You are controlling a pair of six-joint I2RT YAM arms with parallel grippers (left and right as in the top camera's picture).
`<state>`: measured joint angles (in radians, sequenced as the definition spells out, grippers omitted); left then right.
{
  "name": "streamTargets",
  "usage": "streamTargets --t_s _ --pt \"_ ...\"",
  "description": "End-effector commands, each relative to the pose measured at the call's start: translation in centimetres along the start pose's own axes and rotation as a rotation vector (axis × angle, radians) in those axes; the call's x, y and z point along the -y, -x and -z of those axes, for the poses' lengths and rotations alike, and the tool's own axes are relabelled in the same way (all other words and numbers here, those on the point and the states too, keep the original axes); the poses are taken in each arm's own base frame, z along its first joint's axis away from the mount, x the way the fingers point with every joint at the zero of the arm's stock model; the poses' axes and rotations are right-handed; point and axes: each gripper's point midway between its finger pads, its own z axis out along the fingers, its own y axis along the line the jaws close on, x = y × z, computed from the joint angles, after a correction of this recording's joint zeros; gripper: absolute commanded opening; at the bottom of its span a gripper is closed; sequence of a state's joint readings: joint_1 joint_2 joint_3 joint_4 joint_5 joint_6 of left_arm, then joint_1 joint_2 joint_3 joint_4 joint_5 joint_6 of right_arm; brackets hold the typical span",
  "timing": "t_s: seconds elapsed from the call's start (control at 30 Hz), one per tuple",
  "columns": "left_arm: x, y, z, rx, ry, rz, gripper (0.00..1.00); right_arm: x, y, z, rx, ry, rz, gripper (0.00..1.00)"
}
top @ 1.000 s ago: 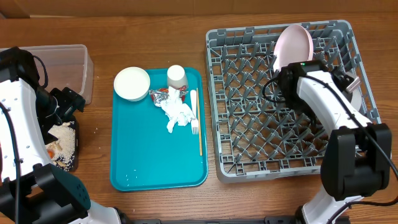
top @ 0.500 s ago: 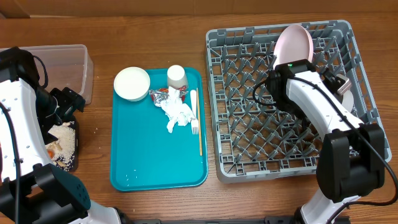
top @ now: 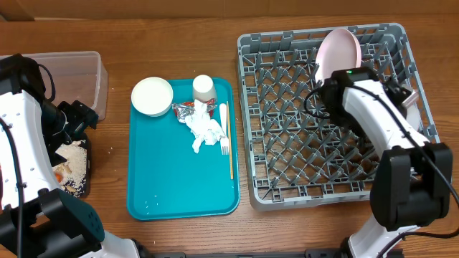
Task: Sort waste into correct bins and load items into the dishwasher rack
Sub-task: 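Lower the bowl upright into the rack and open the right gripper, then move the right gripper back left above the teal tray edge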
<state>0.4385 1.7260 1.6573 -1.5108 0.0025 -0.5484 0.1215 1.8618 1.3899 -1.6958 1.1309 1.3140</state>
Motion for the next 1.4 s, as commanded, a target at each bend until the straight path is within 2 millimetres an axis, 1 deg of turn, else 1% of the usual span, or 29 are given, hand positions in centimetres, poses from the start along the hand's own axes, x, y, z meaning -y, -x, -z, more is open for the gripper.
streamTargets --t_s 0.0,0.13,0.27,0.37,0.5,0.7,0.83,0.9,0.93,0.97,1.0,1.13,1.2,1.23,1.27,1.33,1.37 --pt "-0.2 0.0 0.3 0.018 0.004 -0.002 1.00 0.1 0.7 -0.2 0.011 -0.004 -0.010 0.04" --pt "-0.2 0.0 0.3 0.017 0.005 -0.002 1.00 0.1 0.3 -0.2 0.005 -0.004 -0.001 0.04" --pt "-0.2 0.0 0.3 0.018 0.004 -0.002 1.00 -0.1 -0.8 -0.3 -0.032 -0.001 0.013 0.04" --pt "-0.2 0.0 0.3 0.017 0.005 -0.002 1.00 -0.3 -1.3 0.1 -0.046 0.010 0.025 0.04" --pt "-0.2 0.1 0.3 0.018 0.004 -0.002 1.00 -0.8 -1.9 0.9 -0.054 0.034 0.039 0.04" --pt "-0.2 0.0 0.3 0.017 0.005 -0.002 1.00 -1.6 -2.9 2.7 -0.058 0.083 0.068 0.05" --pt "-0.2 0.0 0.3 0.017 0.005 -0.002 1.00 -2.1 -3.6 3.8 -0.072 0.114 0.080 0.10" --pt "-0.2 0.0 0.3 0.017 0.005 -0.002 1.00 -2.3 -3.9 4.4 -0.086 0.134 0.087 0.35" --pt "-0.2 0.0 0.3 0.017 0.005 -0.002 1.00 -2.5 -3.9 4.7 -0.097 0.148 0.095 0.51" --pt "-0.2 0.0 0.3 0.018 0.004 -0.002 1.00 -2.6 -3.9 5.1 -0.107 0.163 0.102 0.61" --pt "-0.2 0.0 0.3 0.017 0.005 -0.002 1.00 -2.8 -3.8 5.7 -0.120 0.188 0.117 0.66" --pt "-0.2 0.1 0.3 0.018 0.004 -0.002 1.00 -2.9 -3.0 8.2 -0.179 0.317 0.158 0.70" --pt "-0.2 0.1 0.3 0.018 0.004 -0.002 1.00 -2.8 -2.6 10.2 -0.228 0.423 0.167 0.71" --pt "-0.2 0.0 0.3 0.017 0.005 -0.002 1.00 -2.5 -2.3 11.0 -0.251 0.473 0.157 0.73" --pt "-0.2 0.0 0.3 0.017 0.005 -0.002 1.00 -2.2 -1.9 11.9 -0.272 0.527 0.146 0.76" --pt "-0.2 0.1 0.3 0.018 0.004 -0.002 1.00 -1.6 -1.0 14.0 -0.302 0.662 0.132 0.76" --pt "-0.2 0.0 0.3 0.018 0.004 -0.002 1.00 -1.3 -0.5 15.1 -0.308 0.735 0.137 0.79"
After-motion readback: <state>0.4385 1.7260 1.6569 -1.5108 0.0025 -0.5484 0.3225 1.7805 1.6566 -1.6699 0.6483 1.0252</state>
